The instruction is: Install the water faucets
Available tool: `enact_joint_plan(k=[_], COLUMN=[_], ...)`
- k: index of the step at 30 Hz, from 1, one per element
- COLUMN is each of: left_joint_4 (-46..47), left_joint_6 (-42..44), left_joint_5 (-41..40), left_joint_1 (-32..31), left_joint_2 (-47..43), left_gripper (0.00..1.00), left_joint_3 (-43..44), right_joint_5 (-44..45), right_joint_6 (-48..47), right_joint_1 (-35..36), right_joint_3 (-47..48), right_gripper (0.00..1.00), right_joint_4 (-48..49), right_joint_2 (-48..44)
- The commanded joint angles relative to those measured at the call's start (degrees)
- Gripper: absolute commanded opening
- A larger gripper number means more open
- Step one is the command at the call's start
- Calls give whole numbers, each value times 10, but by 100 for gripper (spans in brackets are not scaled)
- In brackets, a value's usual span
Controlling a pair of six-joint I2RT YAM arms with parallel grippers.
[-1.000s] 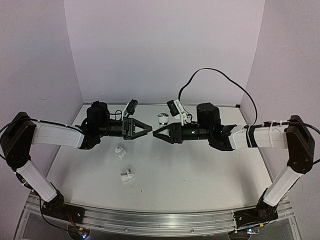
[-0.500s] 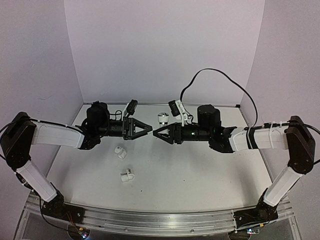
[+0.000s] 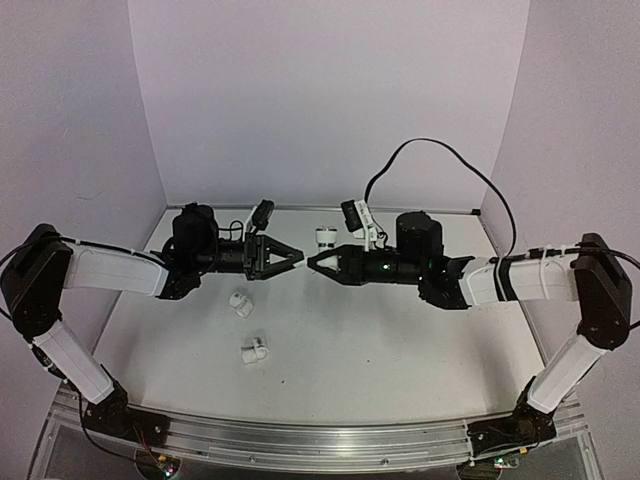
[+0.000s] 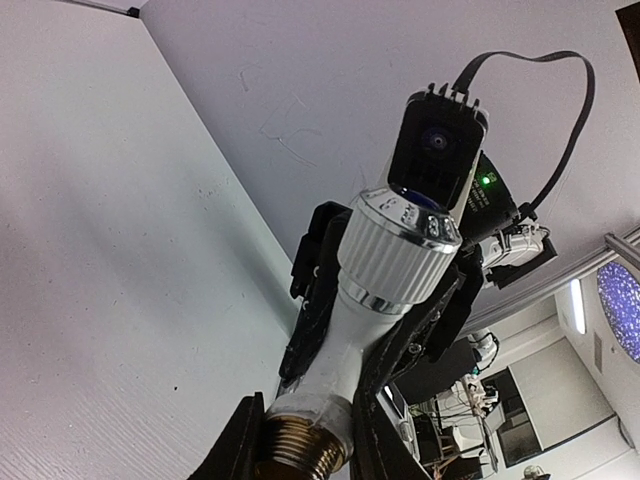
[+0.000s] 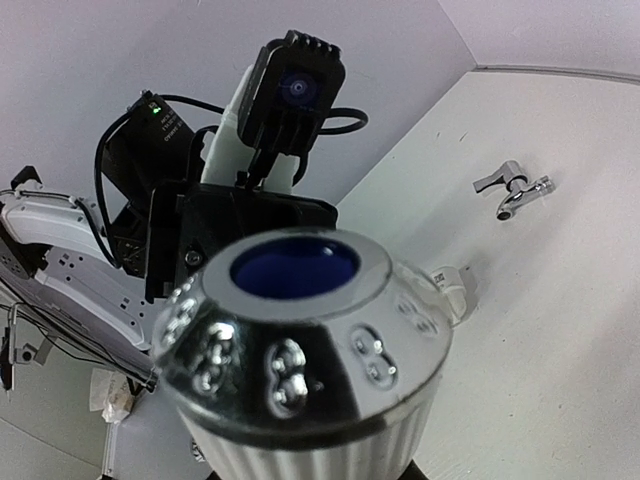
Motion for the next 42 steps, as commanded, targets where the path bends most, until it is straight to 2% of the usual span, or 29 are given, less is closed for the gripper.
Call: enact_joint_plan(k=[1, 4, 9, 10, 11, 13, 15, 16, 19, 20, 23, 26, 29, 35, 40, 42], left_joint_4=[38, 38, 40, 39, 39, 39, 37, 34, 5, -17, -189, -375, -492, -631, -703, -710], left_joint_6=[24, 24, 21, 21, 22, 24, 24, 23, 26, 31, 81, 129, 150, 148, 123, 128], left_joint_5=[22, 20, 23, 22, 20, 6, -12, -20, -41, -48, -136, -239, -314, -437, -542, -540], left_joint_1=[-4, -4, -4, -4, -3, 2, 10, 14, 22, 23, 23, 23, 13, -9, -8, -3], left_joint_2=[-11, -12, -5, -5, -7, -21, -40, -48, -62, -65, -84, -107, -137, -159, -68, -37], left_gripper=[0, 0, 2, 7, 17, 46, 67, 73, 84, 85, 86, 85, 84, 82, 79, 80], left_joint_3=[4, 3, 6, 6, 4, -6, -25, -33, -51, -54, -39, -27, -25, -2, 90, 119], right_joint_5=[27, 9, -5, 0, 12, 58, 106, 122, 176, 185, 228, 265, 288, 277, 248, 237], right_joint_6=[45, -8, 2, 3, 3, -14, -45, -62, -93, -106, -138, -154, -166, -179, -175, -173], right_joint_1=[-30, -30, -32, -32, -32, -32, -31, -32, -32, -32, -32, -31, -29, -28, -27, -27], right_joint_3=[-21, -11, 10, 9, 6, 2, 4, 5, 4, 5, 22, 21, 19, 22, 33, 33], right_gripper=[0, 0, 0, 0, 0, 0, 0, 0, 0, 0, 0, 0, 0, 0, 0, 0], right_joint_4=[30, 16, 15, 19, 22, -8, -60, -85, -141, -160, -225, -252, -262, -262, -263, -263], right_joint_2=[-41, -36, -14, -16, -20, -34, -47, -52, -60, -60, -54, -55, -54, -43, -29, -30])
